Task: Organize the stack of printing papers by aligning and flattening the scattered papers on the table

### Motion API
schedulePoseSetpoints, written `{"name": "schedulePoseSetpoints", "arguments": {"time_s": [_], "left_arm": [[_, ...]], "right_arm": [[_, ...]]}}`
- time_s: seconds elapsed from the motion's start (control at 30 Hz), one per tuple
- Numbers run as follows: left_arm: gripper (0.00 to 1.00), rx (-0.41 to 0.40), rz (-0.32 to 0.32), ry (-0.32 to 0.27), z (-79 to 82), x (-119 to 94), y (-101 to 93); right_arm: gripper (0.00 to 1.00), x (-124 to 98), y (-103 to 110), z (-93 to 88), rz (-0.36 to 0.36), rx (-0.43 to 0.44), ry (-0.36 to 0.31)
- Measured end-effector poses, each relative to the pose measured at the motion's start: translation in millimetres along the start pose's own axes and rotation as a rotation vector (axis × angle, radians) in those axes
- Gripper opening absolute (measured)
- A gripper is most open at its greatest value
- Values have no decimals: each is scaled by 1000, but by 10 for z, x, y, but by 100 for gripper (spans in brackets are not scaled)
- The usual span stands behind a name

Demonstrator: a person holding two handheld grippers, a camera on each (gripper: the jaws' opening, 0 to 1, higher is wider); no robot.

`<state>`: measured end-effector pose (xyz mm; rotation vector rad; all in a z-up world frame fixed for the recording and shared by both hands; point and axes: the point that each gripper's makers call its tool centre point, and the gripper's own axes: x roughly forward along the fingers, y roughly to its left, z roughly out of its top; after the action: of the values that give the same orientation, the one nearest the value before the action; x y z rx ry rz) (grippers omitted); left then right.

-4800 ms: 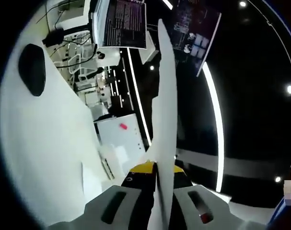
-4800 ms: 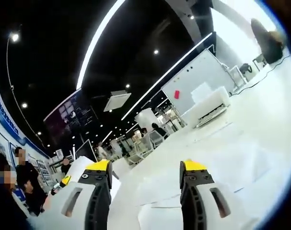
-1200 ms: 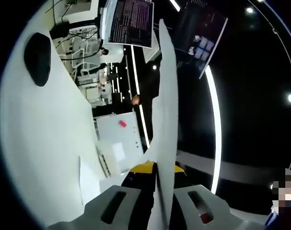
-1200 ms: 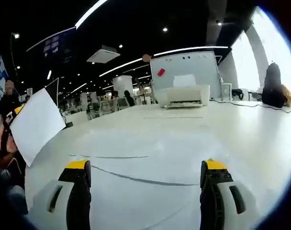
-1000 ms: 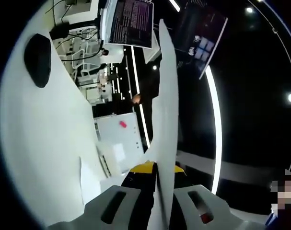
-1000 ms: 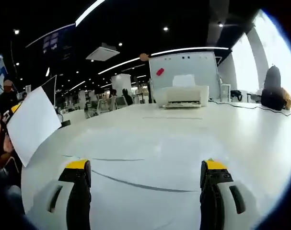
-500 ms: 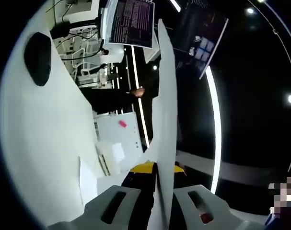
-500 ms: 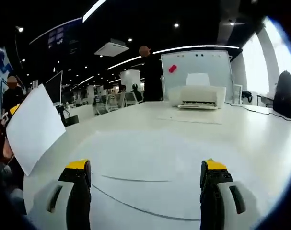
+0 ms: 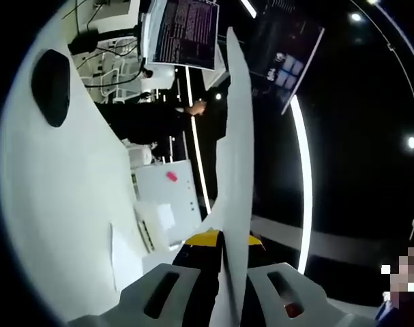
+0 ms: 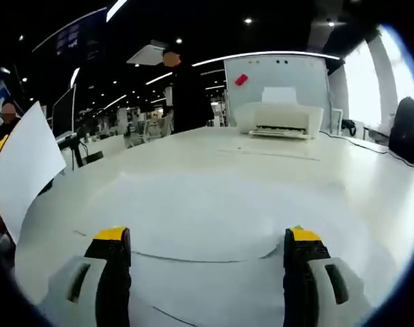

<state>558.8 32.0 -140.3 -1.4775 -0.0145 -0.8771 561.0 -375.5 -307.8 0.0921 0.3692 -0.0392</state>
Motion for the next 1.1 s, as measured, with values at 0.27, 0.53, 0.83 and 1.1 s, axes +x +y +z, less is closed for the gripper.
{"name": "schedulePoseSetpoints", "arguments": {"time_s": [0.27, 0.53, 0.83, 1.1], "left_arm": [[6, -15, 5, 0, -4, -38, 44], [6, -22, 2, -1, 16, -59, 43], [6, -20, -5, 6, -6, -58, 19], [6, -23, -4, 8, -29, -51, 19]], "right_arm": [[86, 0, 102, -78, -22, -72, 22], [77, -1, 209, -94, 33, -87, 19], [66, 21, 256, -85, 76, -105, 15], [54, 6, 352, -79, 112, -127, 8]]}}
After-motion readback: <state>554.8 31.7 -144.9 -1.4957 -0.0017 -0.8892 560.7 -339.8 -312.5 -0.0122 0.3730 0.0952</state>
